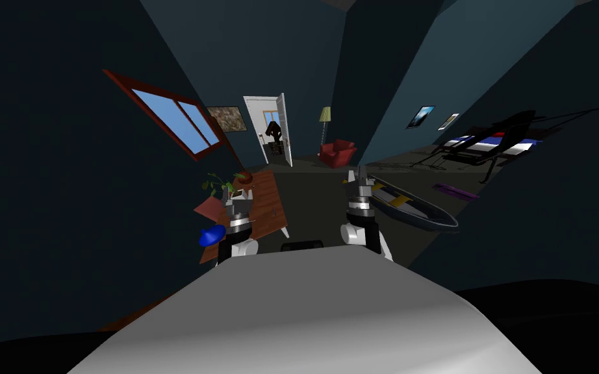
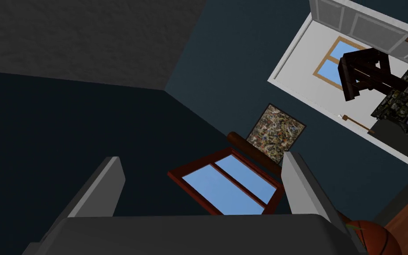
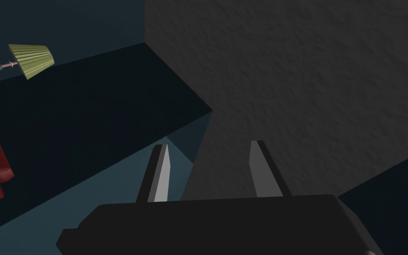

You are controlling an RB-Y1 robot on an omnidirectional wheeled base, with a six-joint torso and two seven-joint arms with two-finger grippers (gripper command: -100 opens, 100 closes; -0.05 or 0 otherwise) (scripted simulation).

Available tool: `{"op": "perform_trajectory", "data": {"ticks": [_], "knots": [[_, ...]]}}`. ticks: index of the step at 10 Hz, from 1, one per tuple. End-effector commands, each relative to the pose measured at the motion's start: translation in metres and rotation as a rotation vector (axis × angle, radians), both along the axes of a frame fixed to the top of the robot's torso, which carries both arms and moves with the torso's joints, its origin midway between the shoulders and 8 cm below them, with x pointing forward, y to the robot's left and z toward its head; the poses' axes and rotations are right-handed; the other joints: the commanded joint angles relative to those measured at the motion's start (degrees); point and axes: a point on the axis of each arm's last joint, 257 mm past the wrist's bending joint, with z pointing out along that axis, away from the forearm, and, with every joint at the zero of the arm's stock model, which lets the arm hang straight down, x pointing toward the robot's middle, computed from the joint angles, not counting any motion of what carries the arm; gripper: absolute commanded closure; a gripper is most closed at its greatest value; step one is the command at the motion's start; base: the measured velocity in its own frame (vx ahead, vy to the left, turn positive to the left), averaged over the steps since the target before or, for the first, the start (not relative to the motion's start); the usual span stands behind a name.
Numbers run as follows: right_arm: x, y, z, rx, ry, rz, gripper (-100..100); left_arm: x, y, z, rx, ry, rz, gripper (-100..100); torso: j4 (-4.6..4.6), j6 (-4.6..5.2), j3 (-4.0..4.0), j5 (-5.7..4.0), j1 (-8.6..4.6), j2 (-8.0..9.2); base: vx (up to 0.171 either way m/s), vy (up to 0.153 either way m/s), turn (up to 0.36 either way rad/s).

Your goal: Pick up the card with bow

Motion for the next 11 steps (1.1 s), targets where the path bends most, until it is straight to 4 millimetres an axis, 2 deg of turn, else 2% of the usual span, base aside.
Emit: {"op": "perform_trajectory", "data": {"ticks": [1, 2, 3, 4, 6, 7, 8, 9, 10, 11], "knots": [[0.0, 0.0, 0.0, 0.0, 0.0, 0.0, 0, 0.006, 0.003, -0.012, -0.049, 0.024, -0.015, -100, 0.0, 0.0, 0.0, 0.0, 0.0, 0.0, 0.016, -0.043, -0.033], [0.0, 0.0, 0.0, 0.0, 0.0, 0.0, 0, 0.011, 0.004, -0.032, -0.075, 0.073, -0.036, -100, 0.0, 0.0, 0.0, 0.0, 0.03, 0.01, 0.02, -0.05, -0.074], [0.0, 0.0, 0.0, 0.0, 0.0, 0.0, 0, 0.012, 0.008, -0.033, -0.108, 0.074, -0.038, -100, 0.0, 0.01, -0.01, 0.0, 0.01, -0.01, 0.017, -0.045, -0.047], [0.0, 0.0, 0.0, 0.0, 0.0, 0.0, 0, 0.016, 0.009, -0.055, -0.132, 0.126, -0.057, -100, 0.0, -0.01, 0.0, 0.0, 0.02, 0.01, 0.023, -0.051, -0.09], [0.0, 0.0, 0.0, 0.0, 0.0, 0.0, 0, 0.017, 0.013, -0.057, -0.169, 0.128, -0.058, -100, 0.0, -0.01, 0.0, 0.0, 0.03, 0.0, 0.014, -0.032, -0.014], [0.0, 0.0, 0.0, 0.0, 0.0, 0.0, 0, 0.02, 0.016, -0.08, -0.203, 0.184, -0.076, -100, 0.01, -0.02, 0.02, 0.01, 0.1, 0.05, 0.013, -0.043, -0.096], [0.0, 0.0, 0.0, 0.0, 0.0, 0.0, 0, 0.021, 0.019, -0.082, -0.232, 0.185, -0.076, -100, 0.01, 0.0, 0.02, 0.01, 0.06, 0.04, 0.015, -0.041, -0.05], [0.0, 0.0, 0.0, 0.0, 0.0, 0.0, 0, 0.023, 0.02, -0.107, -0.257, 0.243, -0.09, -100, 0.01, -0.01, 0.02, 0.0, 0.05, 0.03, 0.031, -0.053, -0.095], [0.0, 0.0, 0.0, 0.0, 0.0, 0.0, 0, 0.023, 0.024, -0.108, -0.289, 0.244, -0.09, -100, 0.0, 0.0, -0.01, 0.0, 0.01, -0.01, 0.029, -0.046, -0.039], [0.0, 0.0, 0.0, 0.0, 0.0, 0.0, 0, 0.024, 0.026, -0.134, -0.312, 0.305, -0.101, -100, 0.0, -0.01, -0.01, 0.0, 0.02, -0.02, 0.035, -0.049, -0.085]]}}
